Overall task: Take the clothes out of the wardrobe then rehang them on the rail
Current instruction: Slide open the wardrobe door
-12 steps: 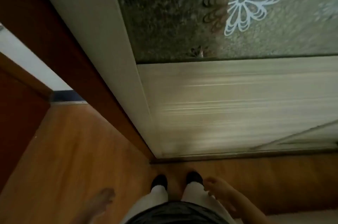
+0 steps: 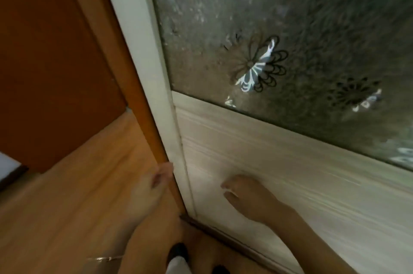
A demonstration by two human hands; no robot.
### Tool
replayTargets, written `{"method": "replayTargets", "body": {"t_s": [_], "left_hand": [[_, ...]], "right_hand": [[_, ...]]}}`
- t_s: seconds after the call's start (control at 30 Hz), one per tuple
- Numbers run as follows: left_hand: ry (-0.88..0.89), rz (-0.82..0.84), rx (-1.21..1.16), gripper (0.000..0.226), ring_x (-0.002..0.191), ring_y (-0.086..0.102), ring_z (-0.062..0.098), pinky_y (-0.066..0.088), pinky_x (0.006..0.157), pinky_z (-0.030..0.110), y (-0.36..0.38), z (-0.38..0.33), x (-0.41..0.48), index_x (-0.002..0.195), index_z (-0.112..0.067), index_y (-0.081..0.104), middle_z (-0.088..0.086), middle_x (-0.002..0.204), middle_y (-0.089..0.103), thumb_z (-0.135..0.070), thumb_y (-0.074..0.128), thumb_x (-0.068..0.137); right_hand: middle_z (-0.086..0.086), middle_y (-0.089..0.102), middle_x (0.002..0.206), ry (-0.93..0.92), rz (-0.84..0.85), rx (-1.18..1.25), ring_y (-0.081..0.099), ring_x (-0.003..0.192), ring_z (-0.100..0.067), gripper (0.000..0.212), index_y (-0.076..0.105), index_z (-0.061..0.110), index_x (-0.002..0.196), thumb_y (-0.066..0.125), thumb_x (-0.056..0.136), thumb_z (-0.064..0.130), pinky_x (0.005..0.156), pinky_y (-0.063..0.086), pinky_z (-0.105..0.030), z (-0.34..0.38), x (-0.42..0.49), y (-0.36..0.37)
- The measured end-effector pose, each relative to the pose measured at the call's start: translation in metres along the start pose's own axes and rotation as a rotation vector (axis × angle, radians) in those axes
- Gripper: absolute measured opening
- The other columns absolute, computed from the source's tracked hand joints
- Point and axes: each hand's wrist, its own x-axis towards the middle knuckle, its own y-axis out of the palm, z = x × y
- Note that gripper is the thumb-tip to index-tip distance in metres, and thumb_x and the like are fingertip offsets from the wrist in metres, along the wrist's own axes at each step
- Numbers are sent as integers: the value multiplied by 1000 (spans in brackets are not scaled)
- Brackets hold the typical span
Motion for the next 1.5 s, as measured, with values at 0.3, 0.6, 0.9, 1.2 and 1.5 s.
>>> {"method": "replayTargets", "body": {"t_s": [0.3, 0.6, 0.9, 1.2, 1.5], "left_hand": [[318, -483, 38, 55, 119, 37, 1, 35, 98, 18, -44, -135, 43, 141, -23, 30, -18, 126, 30, -20, 52, 90], [330, -500, 30, 76, 143, 0, 8, 9, 115, 24, -26, -160, 42, 148, -16, 4, -7, 156, -5, -22, 53, 90], [283, -458, -429, 64, 124, 38, 7, 34, 109, 32, -39, -172, 39, 140, -23, 31, -4, 142, 38, -19, 62, 84], [457, -251, -482, 52, 101, 54, -12, 50, 87, 15, -14, -184, 15, 110, -35, 52, -14, 105, 54, 8, 56, 80], [808, 231, -498, 28, 84, 65, 1, 51, 78, 12, 31, -214, 12, 97, -39, 68, -20, 89, 61, -29, 62, 71]], "right_hand": [[-6, 73, 105, -718, -1257, -555, 66, 107, -23, 41, 72, 12, 98, 32, 96, 16, 105, 33, -37, 105, 0, -152], [-8, 65, 123, -591, -1272, -873, 57, 121, -25, 40, 71, 10, 106, 34, 92, 18, 109, 27, -39, 92, 6, -167], [-6, 65, 124, -546, -1317, -931, 57, 122, -22, 29, 70, 12, 108, 62, 80, 18, 112, 20, -35, 75, -9, -168], [-4, 71, 112, -477, -1593, -766, 53, 115, -16, 27, 66, 18, 106, 57, 81, 17, 103, 31, -35, 41, -53, -163], [-1, 49, 123, -149, -1808, -682, 48, 112, -22, 45, 50, 19, 122, 58, 82, 39, 93, 36, -39, 28, -104, -178]]}}
